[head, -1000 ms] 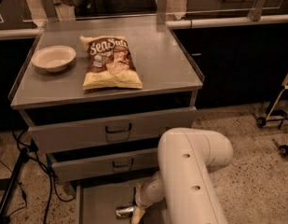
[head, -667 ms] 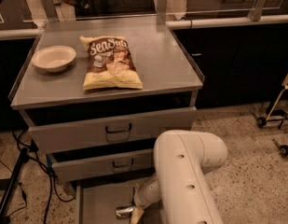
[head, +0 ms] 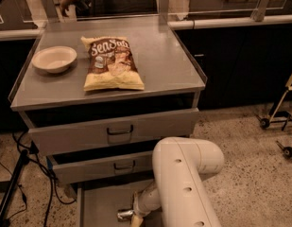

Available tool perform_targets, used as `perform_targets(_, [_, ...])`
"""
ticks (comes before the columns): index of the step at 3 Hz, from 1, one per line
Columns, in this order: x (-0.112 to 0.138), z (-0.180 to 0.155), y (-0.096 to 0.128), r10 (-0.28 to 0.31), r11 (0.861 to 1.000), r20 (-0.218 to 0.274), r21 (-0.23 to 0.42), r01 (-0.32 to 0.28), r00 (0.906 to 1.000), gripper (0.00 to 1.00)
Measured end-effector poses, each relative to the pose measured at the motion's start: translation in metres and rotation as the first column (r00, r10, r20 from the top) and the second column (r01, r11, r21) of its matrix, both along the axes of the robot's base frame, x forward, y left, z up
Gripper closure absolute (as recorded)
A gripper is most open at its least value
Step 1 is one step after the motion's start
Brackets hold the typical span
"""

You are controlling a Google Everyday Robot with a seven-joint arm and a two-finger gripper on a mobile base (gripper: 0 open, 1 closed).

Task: Pick redbull can from bottom drawer and place on counter

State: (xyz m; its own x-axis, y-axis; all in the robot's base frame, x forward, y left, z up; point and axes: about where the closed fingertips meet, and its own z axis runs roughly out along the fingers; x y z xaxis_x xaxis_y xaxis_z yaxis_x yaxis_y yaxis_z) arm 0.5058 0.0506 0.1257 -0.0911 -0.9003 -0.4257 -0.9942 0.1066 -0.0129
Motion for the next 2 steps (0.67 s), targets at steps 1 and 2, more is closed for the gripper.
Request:
perform_targets(1, [-0.0072,-0.0108,0.0050,0.006,1.000,-0.014,-0.001,-0.006,0.9999,0.00])
perform_targets(2, [-0.0073,-0.0109,0.0050,0.006,1.000,-0.014,-0.001,-0.006,0.9999,0.19])
